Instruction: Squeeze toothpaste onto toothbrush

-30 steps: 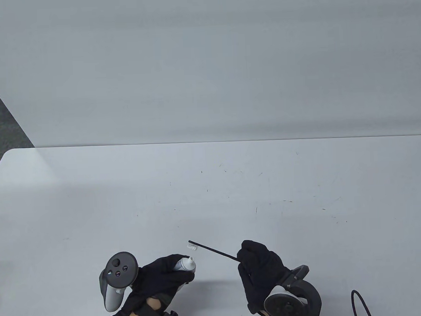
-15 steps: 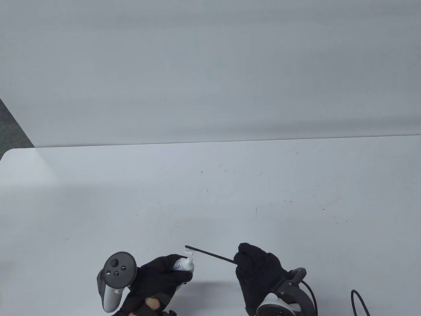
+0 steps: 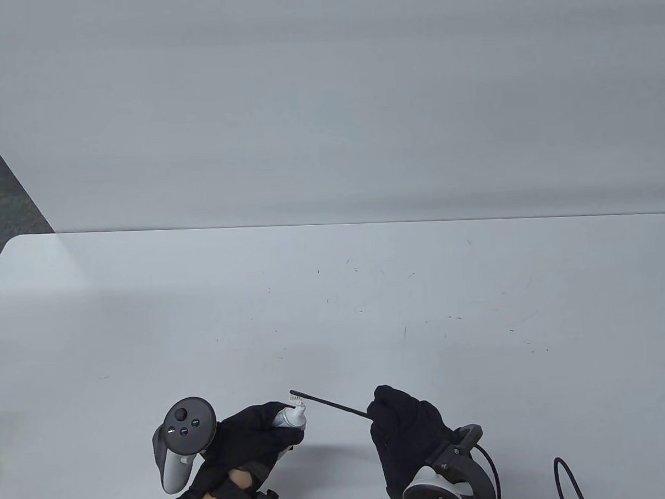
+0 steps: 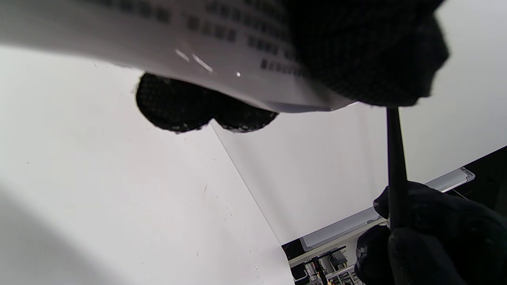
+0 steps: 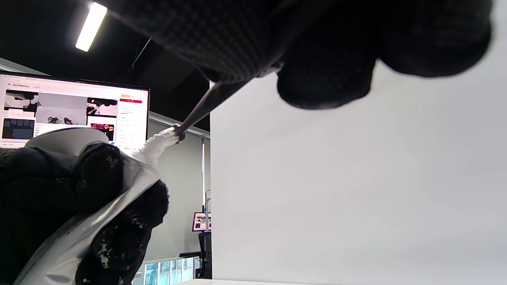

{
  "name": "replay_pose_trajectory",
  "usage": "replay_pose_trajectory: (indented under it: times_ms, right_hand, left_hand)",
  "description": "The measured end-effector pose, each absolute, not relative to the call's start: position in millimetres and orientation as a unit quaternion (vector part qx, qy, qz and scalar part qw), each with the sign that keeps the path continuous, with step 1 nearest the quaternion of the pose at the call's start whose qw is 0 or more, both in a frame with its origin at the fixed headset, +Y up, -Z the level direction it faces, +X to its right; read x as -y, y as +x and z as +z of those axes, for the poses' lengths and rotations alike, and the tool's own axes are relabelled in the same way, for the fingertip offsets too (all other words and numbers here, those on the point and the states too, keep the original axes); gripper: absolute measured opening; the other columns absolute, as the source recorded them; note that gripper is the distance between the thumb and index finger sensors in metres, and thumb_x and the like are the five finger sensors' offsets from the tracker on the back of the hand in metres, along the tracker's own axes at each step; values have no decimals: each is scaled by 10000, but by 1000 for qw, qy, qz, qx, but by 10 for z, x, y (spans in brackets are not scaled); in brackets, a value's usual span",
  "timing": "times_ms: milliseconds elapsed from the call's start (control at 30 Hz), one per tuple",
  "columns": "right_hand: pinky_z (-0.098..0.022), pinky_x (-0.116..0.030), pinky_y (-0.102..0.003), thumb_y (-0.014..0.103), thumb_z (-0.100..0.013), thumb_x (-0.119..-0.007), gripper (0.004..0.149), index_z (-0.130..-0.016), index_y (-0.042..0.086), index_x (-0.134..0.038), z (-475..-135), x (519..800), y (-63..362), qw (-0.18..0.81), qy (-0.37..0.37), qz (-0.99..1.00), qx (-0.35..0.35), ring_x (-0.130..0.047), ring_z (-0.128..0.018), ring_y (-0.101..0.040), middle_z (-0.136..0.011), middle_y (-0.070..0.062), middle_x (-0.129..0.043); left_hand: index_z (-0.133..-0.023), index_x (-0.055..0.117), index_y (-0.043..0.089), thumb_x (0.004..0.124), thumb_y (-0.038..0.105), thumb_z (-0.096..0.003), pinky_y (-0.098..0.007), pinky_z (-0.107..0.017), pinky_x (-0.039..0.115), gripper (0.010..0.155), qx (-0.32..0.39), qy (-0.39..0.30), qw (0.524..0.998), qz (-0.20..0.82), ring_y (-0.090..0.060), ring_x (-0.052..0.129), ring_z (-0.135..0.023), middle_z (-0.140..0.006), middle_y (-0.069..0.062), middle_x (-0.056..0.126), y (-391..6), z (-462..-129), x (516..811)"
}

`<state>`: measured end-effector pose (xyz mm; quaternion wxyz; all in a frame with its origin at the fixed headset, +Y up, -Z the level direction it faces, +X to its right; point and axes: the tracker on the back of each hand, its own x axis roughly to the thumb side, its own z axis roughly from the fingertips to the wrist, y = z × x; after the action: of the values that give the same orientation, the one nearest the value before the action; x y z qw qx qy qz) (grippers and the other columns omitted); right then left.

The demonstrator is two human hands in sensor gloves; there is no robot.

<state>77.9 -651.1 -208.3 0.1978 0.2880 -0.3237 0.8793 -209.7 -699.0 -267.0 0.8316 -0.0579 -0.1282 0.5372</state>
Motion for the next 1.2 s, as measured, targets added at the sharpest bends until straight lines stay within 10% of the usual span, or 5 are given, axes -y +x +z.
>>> replay_pose_trajectory:
  times_ms: [833,1200]
  right_hand:
    - [-182,-884,-485,137,-335,-810,354,-652,-2,-885,-2330,6621,955,389,230,876,170,-991,-303,-264,-764,-214,-861]
    - [-141,-885,-466,141,-331,-805,351,-637,-1,-901,-2493,6768,1057,520,191,831,48,-994,-263,-254,-745,-214,-882]
  left_hand:
    - [-828,836,162,914,451,-246,-592,-555,733,654,83,-48,829,551,-349,917,-705,-762,-116,900,-2177,-2667,6971]
    - [-828,839,166,917,451,-240,-595,-552,733,657,73,43,911,404,-354,918,-703,-764,-118,903,-2136,-2574,6827]
